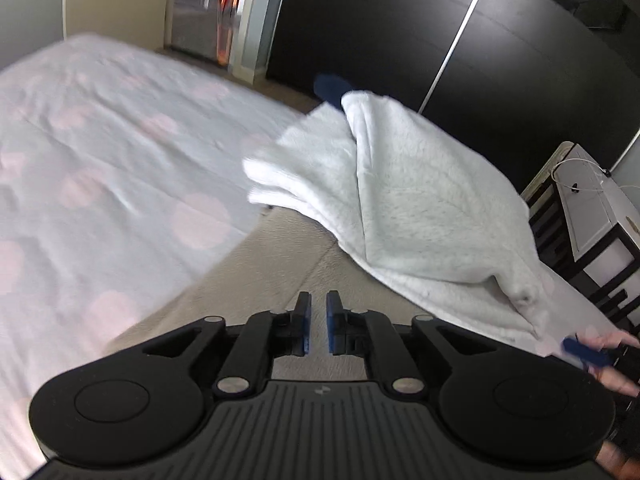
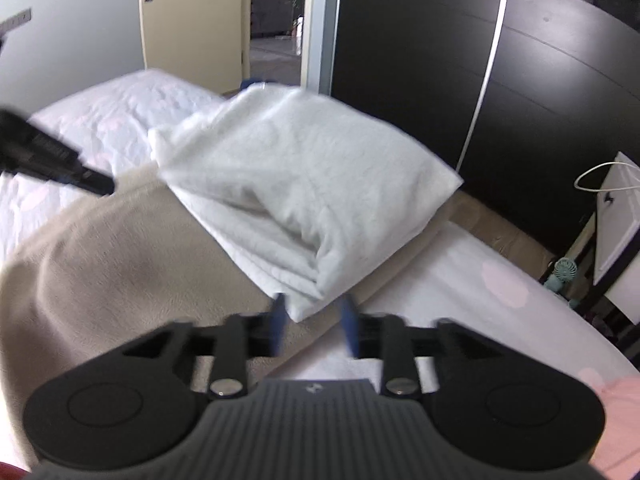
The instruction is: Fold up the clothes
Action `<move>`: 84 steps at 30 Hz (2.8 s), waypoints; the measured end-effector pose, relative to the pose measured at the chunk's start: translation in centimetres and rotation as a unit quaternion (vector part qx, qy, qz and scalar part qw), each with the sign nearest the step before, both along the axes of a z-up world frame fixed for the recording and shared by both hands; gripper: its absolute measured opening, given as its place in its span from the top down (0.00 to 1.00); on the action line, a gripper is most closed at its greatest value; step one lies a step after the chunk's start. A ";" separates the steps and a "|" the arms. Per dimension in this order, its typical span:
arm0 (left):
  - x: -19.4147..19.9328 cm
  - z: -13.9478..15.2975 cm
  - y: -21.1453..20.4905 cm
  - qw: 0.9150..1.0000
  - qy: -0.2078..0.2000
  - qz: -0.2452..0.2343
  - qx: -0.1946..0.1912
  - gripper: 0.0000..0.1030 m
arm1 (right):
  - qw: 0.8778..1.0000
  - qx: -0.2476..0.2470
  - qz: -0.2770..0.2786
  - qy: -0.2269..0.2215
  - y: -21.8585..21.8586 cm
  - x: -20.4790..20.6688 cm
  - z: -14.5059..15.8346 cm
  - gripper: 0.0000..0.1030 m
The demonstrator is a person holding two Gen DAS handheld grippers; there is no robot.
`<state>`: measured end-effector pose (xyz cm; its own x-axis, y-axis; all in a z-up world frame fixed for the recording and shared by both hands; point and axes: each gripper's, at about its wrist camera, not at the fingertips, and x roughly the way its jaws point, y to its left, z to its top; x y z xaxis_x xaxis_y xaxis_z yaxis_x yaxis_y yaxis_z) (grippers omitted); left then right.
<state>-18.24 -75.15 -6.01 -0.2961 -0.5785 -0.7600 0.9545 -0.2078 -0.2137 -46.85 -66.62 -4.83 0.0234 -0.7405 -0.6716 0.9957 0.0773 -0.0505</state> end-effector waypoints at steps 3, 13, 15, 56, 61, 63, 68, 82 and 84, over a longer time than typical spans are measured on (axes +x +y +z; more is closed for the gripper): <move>0.0 2.1 2.6 0.999 -0.028 -0.005 -0.029 0.81 | 1.000 -0.014 0.001 0.001 1.3 0.3 1.7 0.46; -1.0 8.7 9.9 0.989 -0.054 0.022 -0.136 0.34 | 0.997 -0.072 -0.026 0.013 5.5 2.0 9.2 0.09; -1.3 9.7 11.3 0.985 -0.060 0.044 -0.156 0.27 | 0.997 -0.074 -0.033 0.001 6.0 2.2 10.4 0.09; -8.2 6.5 18.9 0.983 -0.083 0.101 -0.131 0.21 | 0.998 -0.059 -0.014 -0.032 12.9 1.8 9.9 0.10; -8.6 6.4 18.9 0.983 -0.087 0.097 -0.126 0.21 | 0.998 -0.059 -0.014 -0.032 13.0 1.6 9.8 0.09; -8.7 6.5 18.9 0.984 -0.086 0.096 -0.124 0.21 | 0.998 -0.059 -0.015 -0.032 13.0 1.6 9.7 0.09; -8.8 6.6 19.0 0.984 -0.087 0.096 -0.121 0.21 | 0.998 -0.059 -0.016 -0.034 13.0 1.5 9.6 0.09; -8.4 6.5 18.9 0.983 -0.087 0.106 -0.121 0.21 | 0.998 -0.061 -0.007 -0.030 13.3 2.0 9.6 0.09; -8.4 6.5 18.9 0.983 -0.088 0.105 -0.119 0.21 | 0.998 -0.062 -0.007 -0.030 13.3 2.0 9.6 0.09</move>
<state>-26.65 -56.25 0.54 -0.0267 -0.7812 -0.6237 0.9996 -0.0255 -0.0107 -44.83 -53.28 4.77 0.0501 -0.8183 -0.5726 0.9982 0.0606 0.0008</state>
